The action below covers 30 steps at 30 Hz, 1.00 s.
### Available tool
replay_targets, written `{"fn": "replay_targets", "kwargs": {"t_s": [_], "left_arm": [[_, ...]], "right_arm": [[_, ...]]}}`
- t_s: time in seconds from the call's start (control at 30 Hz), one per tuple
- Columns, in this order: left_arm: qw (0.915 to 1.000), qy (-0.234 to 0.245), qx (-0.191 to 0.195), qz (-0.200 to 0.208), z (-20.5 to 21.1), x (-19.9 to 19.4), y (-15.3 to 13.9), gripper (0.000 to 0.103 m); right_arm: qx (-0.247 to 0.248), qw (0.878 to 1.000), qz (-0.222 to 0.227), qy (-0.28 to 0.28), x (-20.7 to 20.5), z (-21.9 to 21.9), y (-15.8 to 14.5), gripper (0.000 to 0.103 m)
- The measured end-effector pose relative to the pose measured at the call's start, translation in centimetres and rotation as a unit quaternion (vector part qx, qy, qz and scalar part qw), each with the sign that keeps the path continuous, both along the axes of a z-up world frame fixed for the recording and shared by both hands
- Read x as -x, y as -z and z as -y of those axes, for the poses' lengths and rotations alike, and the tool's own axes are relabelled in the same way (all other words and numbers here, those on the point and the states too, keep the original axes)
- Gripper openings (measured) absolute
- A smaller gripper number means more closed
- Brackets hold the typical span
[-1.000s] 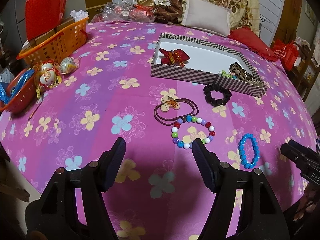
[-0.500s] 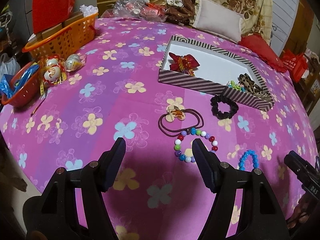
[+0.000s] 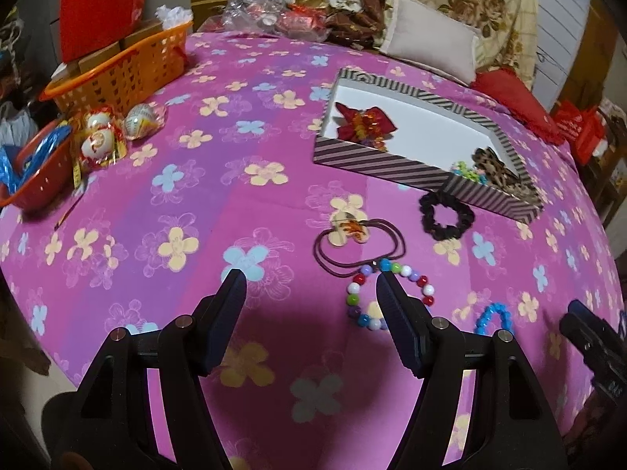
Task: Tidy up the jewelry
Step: 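Move both tools over the brown cord and black scrunchie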
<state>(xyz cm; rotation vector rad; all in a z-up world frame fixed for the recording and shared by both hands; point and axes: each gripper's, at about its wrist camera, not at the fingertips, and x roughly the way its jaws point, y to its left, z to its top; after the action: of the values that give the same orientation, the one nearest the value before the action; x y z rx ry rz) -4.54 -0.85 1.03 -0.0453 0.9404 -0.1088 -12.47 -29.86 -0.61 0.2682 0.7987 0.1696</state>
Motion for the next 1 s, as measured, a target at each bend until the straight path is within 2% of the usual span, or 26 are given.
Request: {"fn": "replay_targets", "kwargs": {"t_s": [0.07, 0.2, 0.43, 1.0], "left_arm": [[0.9999, 0.009, -0.010, 0.008, 0.4, 0.5, -0.3, 0.069], [0.9992, 0.032, -0.023, -0.005, 1.1, 0.4, 0.4, 0.069], [0.9975, 0.039, -0.058, 0.000, 1.7, 0.7, 1.1, 0.069], [0.9976, 0.033, -0.061, 0.001, 1.2, 1.1, 1.6, 0.069]], "right_arm": [[0.004, 1.000, -0.004, 0.015, 0.2, 0.5, -0.2, 0.076], [0.013, 0.999, -0.020, 0.032, 0.0, 1.0, -0.3, 0.076], [0.027, 0.998, -0.023, 0.044, 0.2, 0.7, -1.4, 0.076], [0.036, 0.998, -0.045, 0.038, 0.7, -0.1, -0.1, 0.076]]}}
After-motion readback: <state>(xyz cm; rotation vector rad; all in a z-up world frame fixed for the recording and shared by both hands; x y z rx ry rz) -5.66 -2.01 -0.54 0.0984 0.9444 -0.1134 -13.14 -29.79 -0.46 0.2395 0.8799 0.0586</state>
